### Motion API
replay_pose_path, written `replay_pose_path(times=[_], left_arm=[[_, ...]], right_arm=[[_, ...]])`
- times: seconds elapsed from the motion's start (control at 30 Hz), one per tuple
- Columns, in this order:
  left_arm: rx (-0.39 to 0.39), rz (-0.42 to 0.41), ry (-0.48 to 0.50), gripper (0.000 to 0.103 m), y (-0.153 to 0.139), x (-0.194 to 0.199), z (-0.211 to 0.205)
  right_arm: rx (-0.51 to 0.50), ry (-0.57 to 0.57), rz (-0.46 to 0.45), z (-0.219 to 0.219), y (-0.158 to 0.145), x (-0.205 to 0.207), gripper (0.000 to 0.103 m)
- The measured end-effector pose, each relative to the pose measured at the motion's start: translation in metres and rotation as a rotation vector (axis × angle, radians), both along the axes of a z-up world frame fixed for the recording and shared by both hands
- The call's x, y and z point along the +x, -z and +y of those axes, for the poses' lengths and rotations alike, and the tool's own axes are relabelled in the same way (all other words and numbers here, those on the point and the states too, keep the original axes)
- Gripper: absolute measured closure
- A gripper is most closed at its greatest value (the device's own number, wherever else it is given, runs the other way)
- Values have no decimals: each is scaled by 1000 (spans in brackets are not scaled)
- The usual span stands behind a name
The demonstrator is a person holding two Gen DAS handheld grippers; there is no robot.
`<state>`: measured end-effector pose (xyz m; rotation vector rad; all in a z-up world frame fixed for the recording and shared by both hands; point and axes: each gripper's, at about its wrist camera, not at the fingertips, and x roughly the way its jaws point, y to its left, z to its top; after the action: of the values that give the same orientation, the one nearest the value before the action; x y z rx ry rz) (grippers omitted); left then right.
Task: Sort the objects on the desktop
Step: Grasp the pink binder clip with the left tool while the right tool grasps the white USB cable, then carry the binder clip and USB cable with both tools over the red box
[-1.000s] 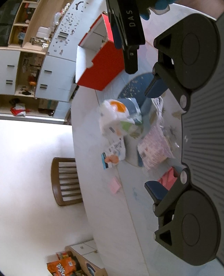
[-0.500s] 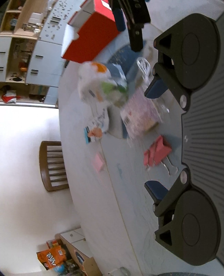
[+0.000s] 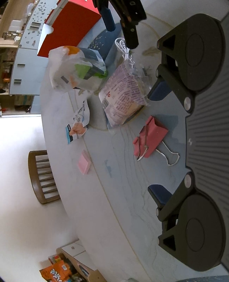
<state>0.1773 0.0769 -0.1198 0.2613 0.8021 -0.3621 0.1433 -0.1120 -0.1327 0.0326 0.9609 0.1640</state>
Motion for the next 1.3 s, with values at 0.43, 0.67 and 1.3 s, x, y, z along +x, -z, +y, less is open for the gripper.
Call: replay_pose_path(times=[0.43, 0.67, 1.3], left_arm=[[-36, 60, 44, 15, 13, 11, 3], [-58, 63, 41, 25, 13, 21, 4], [-56, 76, -9, 46, 8, -2, 6]], right_arm=[[-61, -19, 7, 16, 9, 7, 25], [-83, -26, -8, 21, 10, 9, 29], [-75, -58, -24, 21, 7, 1, 58]])
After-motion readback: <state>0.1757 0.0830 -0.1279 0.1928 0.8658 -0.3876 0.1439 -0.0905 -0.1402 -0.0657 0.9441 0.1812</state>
